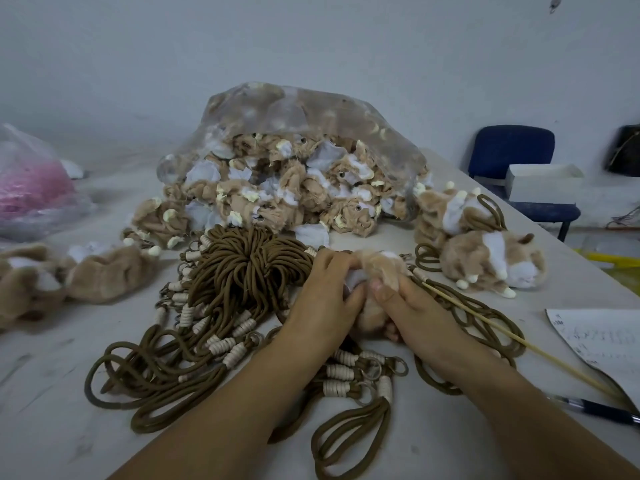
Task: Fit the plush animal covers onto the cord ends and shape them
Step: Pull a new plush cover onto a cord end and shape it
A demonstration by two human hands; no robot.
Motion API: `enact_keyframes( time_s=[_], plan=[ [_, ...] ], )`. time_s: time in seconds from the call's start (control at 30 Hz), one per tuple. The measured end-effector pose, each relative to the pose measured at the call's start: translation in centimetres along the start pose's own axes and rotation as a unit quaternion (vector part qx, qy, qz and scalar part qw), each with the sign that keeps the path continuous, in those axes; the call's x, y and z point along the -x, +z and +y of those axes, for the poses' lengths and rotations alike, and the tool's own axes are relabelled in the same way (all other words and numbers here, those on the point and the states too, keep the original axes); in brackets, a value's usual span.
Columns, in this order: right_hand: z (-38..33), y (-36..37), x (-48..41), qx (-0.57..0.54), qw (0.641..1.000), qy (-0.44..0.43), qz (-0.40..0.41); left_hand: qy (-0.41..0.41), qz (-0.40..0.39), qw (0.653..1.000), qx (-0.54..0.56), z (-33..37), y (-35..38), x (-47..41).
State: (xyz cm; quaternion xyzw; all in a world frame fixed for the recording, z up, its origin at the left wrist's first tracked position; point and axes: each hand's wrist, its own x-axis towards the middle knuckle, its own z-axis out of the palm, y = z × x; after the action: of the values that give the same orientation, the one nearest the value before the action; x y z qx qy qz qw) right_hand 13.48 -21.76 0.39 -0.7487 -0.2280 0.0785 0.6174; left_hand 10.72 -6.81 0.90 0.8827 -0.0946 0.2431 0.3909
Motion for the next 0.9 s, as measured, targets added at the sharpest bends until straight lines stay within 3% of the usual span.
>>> enact_keyframes(
  time_s=[0.1, 0.23, 0.43, 0.53, 0.73, 0.9],
  plan=[
    [-0.1, 0.0, 0.1, 0.033, 0.999, -0.017, -0.012, -0.044, 0.016, 0.999, 0.010, 0.1, 0.1, 0.1],
    [0.1, 0.0, 0.0, -0.038, 0.998, 0.000, 0.050, -0.113, 0.016, 0.988, 0.107, 0.3, -0.2, 0.3],
    [-0.1, -1.4, -0.5, -0.191, 0.979, 0.032, 0.063, -0.010, -0.078, 0.984, 0.160, 0.4, -0.2, 0.7],
    [-0.1, -1.8, -0.4, -0.192, 0.980, 0.036, 0.026, 0.006, -0.075, 0.985, 0.156, -0.1, -0.5, 0.5],
    [-0.4, -2.0, -0.2, -0.180, 0.982, 0.050, -0.019, -0.023, -0.117, 0.977, 0.178, -0.5, -1.0, 0.3],
    [-0.2, -1.5, -0.4, -0.163, 0.985, 0.059, 0.016, -0.087, -0.103, 0.973, 0.190, -0.3, -0.8, 0.0]
  ],
)
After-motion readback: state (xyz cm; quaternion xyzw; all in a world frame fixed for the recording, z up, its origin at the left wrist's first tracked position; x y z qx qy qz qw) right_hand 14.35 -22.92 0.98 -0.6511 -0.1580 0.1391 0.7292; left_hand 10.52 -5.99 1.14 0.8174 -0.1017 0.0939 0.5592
